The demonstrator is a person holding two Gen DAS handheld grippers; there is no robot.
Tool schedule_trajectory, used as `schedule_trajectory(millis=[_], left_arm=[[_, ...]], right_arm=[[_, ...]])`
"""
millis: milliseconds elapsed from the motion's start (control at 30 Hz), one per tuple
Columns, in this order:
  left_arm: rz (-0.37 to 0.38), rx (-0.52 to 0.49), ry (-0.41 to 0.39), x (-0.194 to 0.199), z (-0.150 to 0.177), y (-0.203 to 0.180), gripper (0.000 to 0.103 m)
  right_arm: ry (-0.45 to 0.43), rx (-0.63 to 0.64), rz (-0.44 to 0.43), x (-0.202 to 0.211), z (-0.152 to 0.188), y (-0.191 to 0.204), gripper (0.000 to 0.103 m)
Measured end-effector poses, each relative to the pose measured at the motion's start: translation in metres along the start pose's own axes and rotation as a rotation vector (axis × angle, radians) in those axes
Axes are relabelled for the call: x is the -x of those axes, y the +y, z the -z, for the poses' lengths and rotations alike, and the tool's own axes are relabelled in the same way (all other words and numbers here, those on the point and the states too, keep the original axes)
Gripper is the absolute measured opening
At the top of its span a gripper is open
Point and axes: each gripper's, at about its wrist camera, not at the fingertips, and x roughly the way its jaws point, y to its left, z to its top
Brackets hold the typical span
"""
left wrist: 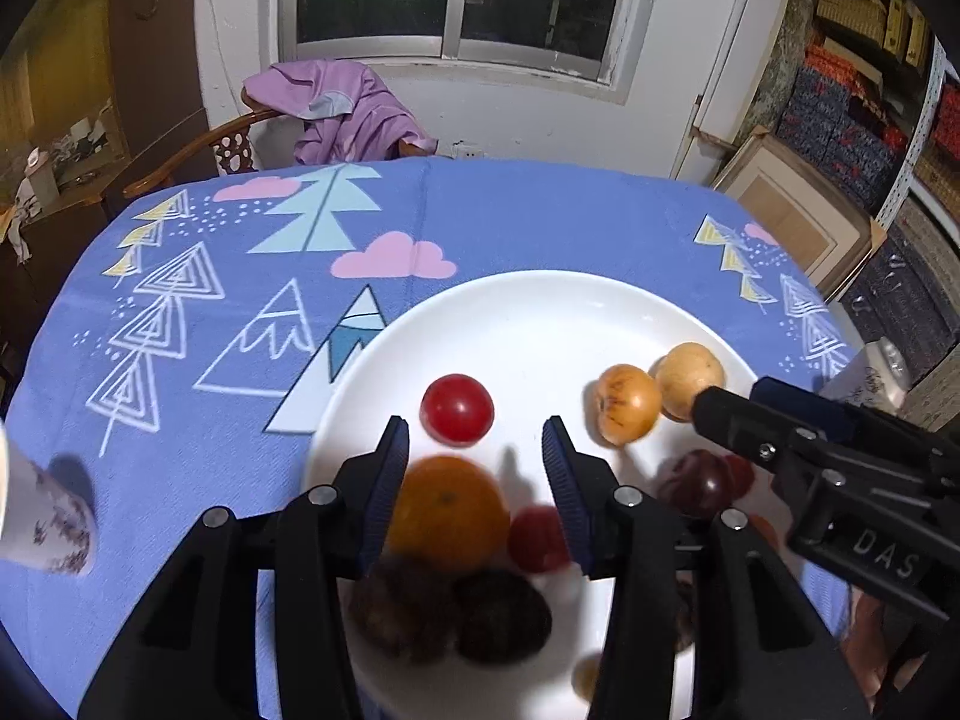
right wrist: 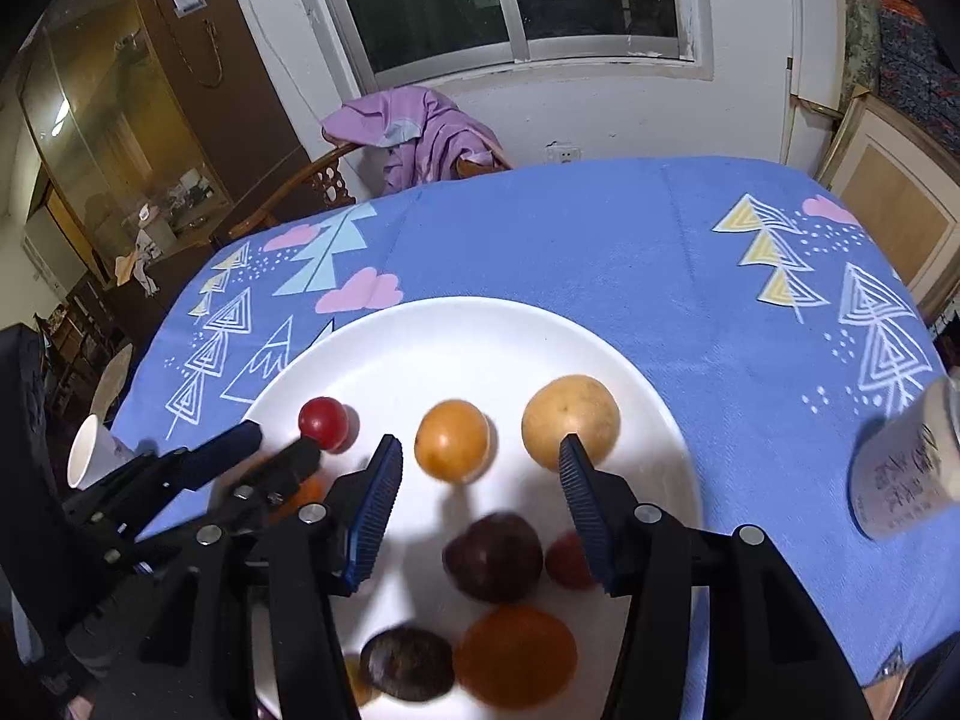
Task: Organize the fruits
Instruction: 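Carry both fruits onto the white plate and open both grippers, then withdraw both open grippers back toward the fruit pile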
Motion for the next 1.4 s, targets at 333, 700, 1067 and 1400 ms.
schedule_trajectory(millis=[333, 700, 1067, 1400], left_arm=[[-0.029, 0.054, -0.066, 0.096, 0.094, 0.038, 0.062], [-0.003, 0.089, -0.074, 0.119, 0.177, 0.052, 0.068], [0.032, 0.02, -0.079, 0.114, 0.181, 0.037, 0.071], [-0.035, -0.106, -0.06, 0.106, 0.194, 0.017, 0.08]], right_arm=[[-0.13, -0.019, -0.006, 0.097, 0.099, -0.011, 0.068], [-0.166, -0.135, -0.021, 0.119, 0.167, -0.042, 0.074], [-0.16, -0.121, -0.035, 0.119, 0.167, -0.044, 0.075], [-0.16, -0.117, -0.035, 0.121, 0.167, -0.044, 0.075]])
